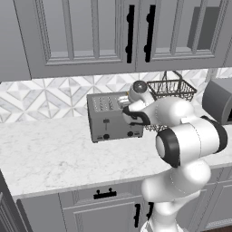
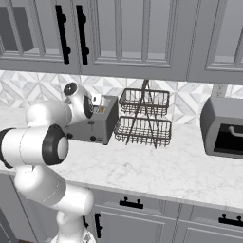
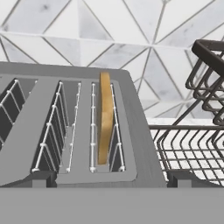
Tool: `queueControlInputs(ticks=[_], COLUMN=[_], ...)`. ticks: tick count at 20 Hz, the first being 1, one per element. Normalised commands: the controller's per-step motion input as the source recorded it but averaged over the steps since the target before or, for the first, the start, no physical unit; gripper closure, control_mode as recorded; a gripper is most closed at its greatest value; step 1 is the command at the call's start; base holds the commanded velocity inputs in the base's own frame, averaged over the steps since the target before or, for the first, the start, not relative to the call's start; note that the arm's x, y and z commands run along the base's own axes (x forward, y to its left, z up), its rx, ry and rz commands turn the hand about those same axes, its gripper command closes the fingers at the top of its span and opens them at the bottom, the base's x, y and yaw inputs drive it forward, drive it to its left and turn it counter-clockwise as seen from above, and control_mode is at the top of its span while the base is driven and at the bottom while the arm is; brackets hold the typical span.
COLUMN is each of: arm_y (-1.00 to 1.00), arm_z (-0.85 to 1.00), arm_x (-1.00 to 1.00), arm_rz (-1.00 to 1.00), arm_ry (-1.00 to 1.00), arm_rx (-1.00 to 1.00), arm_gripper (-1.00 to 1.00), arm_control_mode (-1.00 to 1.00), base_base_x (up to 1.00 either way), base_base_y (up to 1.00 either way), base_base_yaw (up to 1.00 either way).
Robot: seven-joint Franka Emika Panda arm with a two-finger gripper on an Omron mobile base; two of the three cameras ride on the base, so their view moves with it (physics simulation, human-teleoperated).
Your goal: Start the toaster. Once the lever pops up, take the bread to the plate on the dining counter.
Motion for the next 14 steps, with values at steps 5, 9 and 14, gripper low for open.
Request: queueControlInputs(ticks=[5, 9, 14], arm_y=[0.01, 0.02, 0.0], arm_z=[-0.11, -0.07, -0.02], arm_x=[0.03, 0.08, 0.11], arm_rz=[0.0, 0.0, 0.0], arm_ry=[0.0, 0.0, 0.0], arm_rx=[-0.03, -0.01, 0.0], arm_gripper=[-1.0, -1.0, -1.0], arm_control_mode=[-1.0, -1.0, -1.0], base_base_x=[0.0, 0.0, 0.0], base_base_y=[0.0, 0.0, 0.0], base_base_yaw=[0.0, 0.0, 0.0])
